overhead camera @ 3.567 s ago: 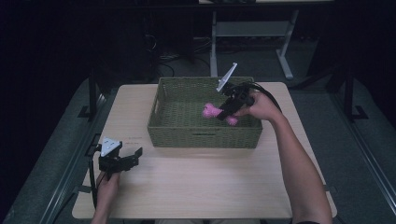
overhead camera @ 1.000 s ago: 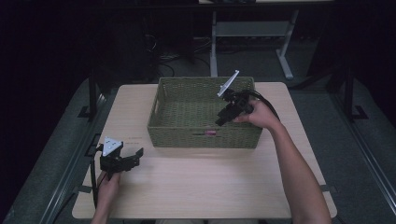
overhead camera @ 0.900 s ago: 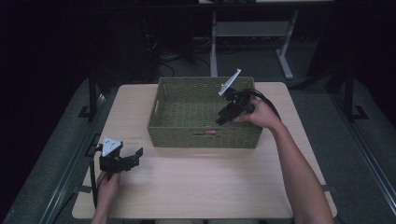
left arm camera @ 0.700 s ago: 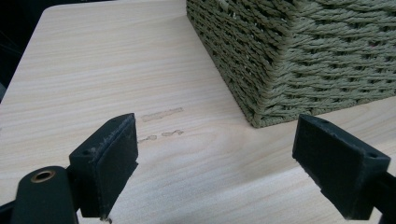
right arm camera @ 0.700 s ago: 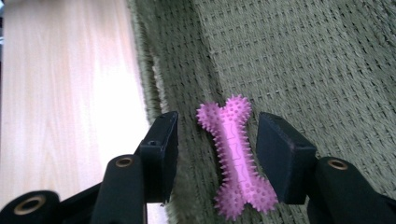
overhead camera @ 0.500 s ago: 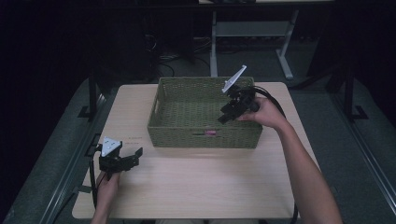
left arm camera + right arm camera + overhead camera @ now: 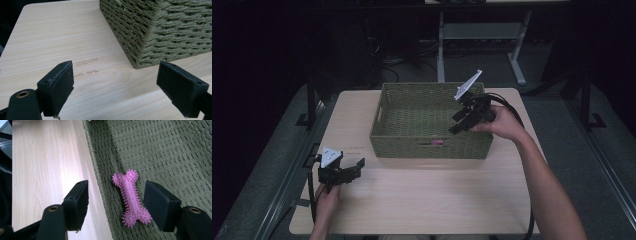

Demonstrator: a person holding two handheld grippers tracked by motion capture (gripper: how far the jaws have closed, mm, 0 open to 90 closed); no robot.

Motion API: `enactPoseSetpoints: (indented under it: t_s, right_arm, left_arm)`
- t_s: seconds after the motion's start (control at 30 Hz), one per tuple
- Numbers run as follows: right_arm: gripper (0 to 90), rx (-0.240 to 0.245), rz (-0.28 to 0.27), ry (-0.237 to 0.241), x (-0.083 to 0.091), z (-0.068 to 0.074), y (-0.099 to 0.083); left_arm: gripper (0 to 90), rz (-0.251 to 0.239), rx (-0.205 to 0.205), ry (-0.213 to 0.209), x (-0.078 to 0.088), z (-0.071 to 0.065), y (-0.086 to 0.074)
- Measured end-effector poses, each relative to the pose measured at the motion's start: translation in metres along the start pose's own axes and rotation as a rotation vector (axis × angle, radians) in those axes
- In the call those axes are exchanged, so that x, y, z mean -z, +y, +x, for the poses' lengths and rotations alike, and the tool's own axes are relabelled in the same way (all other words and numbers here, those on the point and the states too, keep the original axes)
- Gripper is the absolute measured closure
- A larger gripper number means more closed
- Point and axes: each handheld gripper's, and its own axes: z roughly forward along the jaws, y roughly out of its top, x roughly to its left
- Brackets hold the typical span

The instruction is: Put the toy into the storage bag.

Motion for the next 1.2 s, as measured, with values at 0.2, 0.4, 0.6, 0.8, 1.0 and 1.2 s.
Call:
enactPoseSetpoints:
  t_s: [0.2,0.4,0.6,0.8,1.0,1.2]
  right_arm:
    - [33.6,0.008,-0.019,0.003,0.005,0.009,0.0]
    - [31.8,0.016,-0.017,0.007,0.005,0.018,-0.001]
    - [30.6,0.018,-0.02,0.019,0.005,0.026,-0.003]
    - [30.1,0.025,-0.028,0.023,0.003,0.033,-0.005]
    - [30.2,0.031,-0.026,0.023,0.001,0.039,-0.009]
    - [30.2,0.028,-0.032,0.02,0.001,0.043,-0.015]
  left_arm:
    - [13.7,0.005,-0.005,0.003,0.0,0.0,0.0]
    - [13.7,0.0,-0.005,0.002,0.001,-0.001,0.0]
    - [13.7,0.002,-0.004,0.001,0.0,-0.001,0.0]
    - [13.7,0.0,-0.002,0.002,0.001,0.0,0.0]
    - [13.7,0.003,-0.008,0.0,0.0,-0.001,0.0]
    - [13.7,0.003,-0.011,0.001,0.0,-0.002,0.0]
